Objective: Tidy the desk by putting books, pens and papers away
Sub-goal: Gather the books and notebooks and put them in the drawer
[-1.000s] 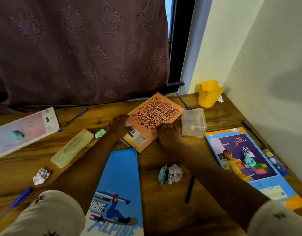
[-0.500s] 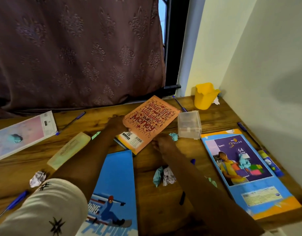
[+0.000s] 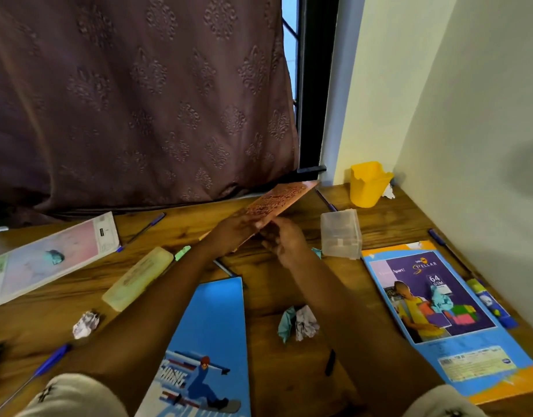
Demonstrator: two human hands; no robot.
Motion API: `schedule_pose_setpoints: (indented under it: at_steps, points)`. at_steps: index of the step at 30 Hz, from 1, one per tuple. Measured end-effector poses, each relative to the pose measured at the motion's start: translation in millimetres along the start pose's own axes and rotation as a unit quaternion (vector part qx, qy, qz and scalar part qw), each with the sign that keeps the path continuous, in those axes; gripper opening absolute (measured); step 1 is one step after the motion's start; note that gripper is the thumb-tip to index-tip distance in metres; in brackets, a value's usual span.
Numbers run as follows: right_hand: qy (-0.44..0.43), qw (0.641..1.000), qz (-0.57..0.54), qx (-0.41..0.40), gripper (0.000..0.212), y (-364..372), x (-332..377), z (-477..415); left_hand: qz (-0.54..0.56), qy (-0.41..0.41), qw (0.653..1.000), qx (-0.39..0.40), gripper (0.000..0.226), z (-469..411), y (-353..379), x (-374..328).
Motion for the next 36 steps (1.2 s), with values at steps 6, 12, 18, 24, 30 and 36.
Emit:
schedule_pose_setpoints:
  at_steps: [6, 12, 18, 24, 30, 36]
  points:
    - [-0.005, 0.999, -0.036, 0.036, 0.029, 25.0, 4.9, 14.4, -0.114, 0.074, 0.986, -0.095, 0.036, 16.9, -49.8, -20.8]
    - [-0.089, 0.995, 0.036, 0.013, 0.035, 29.6, 24.2, 44.1, -0.051, 0.050, 0.984, -0.161, 0.025, 51.0, -108.6, -18.2]
    - [-0.160, 0.986, 0.002, -0.048, 0.046, 16.8, 12.0, 87.9, 0.238, 0.101, 0.952, -0.165, 0.036, 156.1, -141.3, -25.1]
    - [-0.270, 0.962, 0.002, 0.047, 0.021, 20.9, -9.4, 161.8, 0.428, 0.032, 0.893, -0.139, 0.026, 265.5, -121.6, 2.7]
    - [-0.302, 0.941, 0.150, 0.028, 0.025, -15.6, -71.6, 204.4, 0.249, -0.074, 0.966, 0.004, 0.025, 331.0, -31.5, 52.4]
    - [-0.237, 0.822, 0.513, -0.073, 0.031, -44.2, -141.1, 190.9, -0.130, -0.177, 0.976, -0.002, 0.049, 349.3, 48.8, 110.3]
Point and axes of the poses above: each hand's wrist, its own z-axis away from the middle knuckle, its own y-axis out of the palm, x = y × z, the point moved 9 cm from there along -z, towards the middle knuckle, and after that the axes turned 14 degrees about -z, right-handed, at the moved point
